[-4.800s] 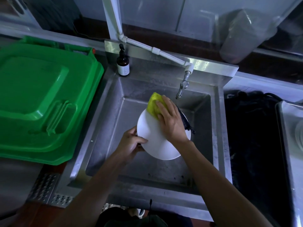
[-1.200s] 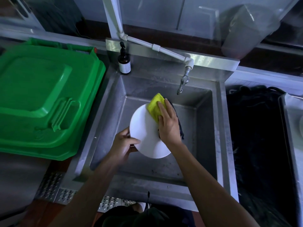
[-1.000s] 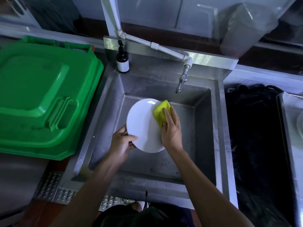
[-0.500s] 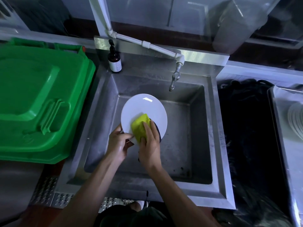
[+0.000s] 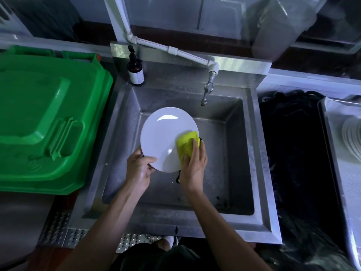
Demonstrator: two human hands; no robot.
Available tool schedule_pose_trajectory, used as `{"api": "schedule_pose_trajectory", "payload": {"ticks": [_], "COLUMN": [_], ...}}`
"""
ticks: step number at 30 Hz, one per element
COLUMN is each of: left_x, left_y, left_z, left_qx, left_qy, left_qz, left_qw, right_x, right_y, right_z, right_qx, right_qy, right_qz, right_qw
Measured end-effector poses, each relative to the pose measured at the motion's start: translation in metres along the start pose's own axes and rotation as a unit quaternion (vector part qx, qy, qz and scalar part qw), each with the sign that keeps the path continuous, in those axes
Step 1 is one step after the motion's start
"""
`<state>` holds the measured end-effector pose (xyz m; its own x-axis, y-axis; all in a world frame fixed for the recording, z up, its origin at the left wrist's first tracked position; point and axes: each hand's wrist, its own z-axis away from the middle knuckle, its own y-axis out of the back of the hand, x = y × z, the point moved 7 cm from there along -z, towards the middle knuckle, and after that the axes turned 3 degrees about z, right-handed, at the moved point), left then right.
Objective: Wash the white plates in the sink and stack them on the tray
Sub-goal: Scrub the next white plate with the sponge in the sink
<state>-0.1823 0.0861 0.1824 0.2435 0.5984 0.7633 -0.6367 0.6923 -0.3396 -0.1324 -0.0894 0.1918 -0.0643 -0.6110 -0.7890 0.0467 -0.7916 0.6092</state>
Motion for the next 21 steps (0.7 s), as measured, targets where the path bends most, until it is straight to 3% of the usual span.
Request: {"api": "schedule_pose_trajectory", "payload": {"ticks": [6,21], "left_x": [0.002,0.042], "left_y": [0.007,-0.013], "left_z": [-0.007,-0.042], "left_qx": [-0.022,-0.136], "left_qy": [0.006,0.016], "left_qz": [-0.063,-0.266], "left_qw": [0.998,0.954], "right_x": [0.015,0.021], "right_y": [0.014,0.049], "right_z": [-0.022,-0.078], "right_qx": [0.009,-0.058], "right_qy": [-0.029,-0.031], "right_qz": [-0.081,-0.042], "right_qw": [0.996,0.997]}}
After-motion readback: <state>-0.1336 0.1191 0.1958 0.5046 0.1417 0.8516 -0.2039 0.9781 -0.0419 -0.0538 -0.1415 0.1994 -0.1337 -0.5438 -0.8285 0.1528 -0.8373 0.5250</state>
